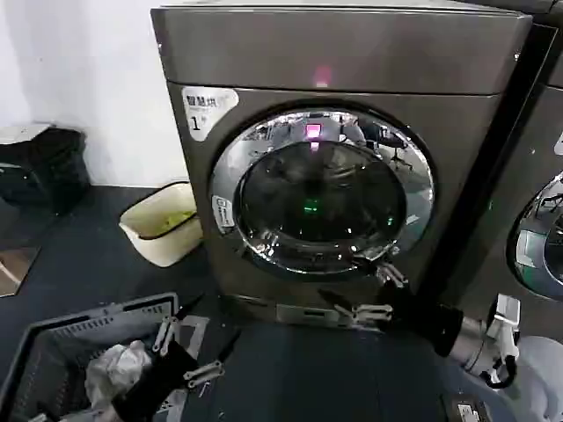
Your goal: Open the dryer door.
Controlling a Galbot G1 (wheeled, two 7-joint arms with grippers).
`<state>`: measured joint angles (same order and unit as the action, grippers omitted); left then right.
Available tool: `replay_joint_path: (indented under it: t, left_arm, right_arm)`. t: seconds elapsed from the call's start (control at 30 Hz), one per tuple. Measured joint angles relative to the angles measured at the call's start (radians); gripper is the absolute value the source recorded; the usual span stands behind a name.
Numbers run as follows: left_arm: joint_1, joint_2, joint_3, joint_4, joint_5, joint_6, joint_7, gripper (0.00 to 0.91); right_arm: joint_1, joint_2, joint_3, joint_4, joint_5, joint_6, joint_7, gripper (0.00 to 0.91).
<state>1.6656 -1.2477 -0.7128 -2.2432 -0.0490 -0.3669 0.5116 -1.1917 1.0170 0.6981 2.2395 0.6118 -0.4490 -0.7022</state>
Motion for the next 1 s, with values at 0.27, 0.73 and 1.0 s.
replay_joint_path:
  t: [0.27,0.73,1.0]
  left_arm:
    - [-0.002,0.000,-0.001,0.000,-0.001,0.001,0.000,0.907]
    - [0.000,-0.006,-0.002,-0.001,0.005,-0.001,0.000,0.907]
    - [-0.001,-0.012,-0.002,-0.001,0.009,-0.003,0.000,0.907]
  right_arm:
    - [0.031,0.006,-0.043,-0.050,-0.055,0.061,0.009,0.907]
    - [0.183,0.004,-0.174,-0.186,-0.063,0.072,0.035,0.907]
    - [0.284,0.023,-0.259,-0.259,-0.071,0.082,0.077,0.907]
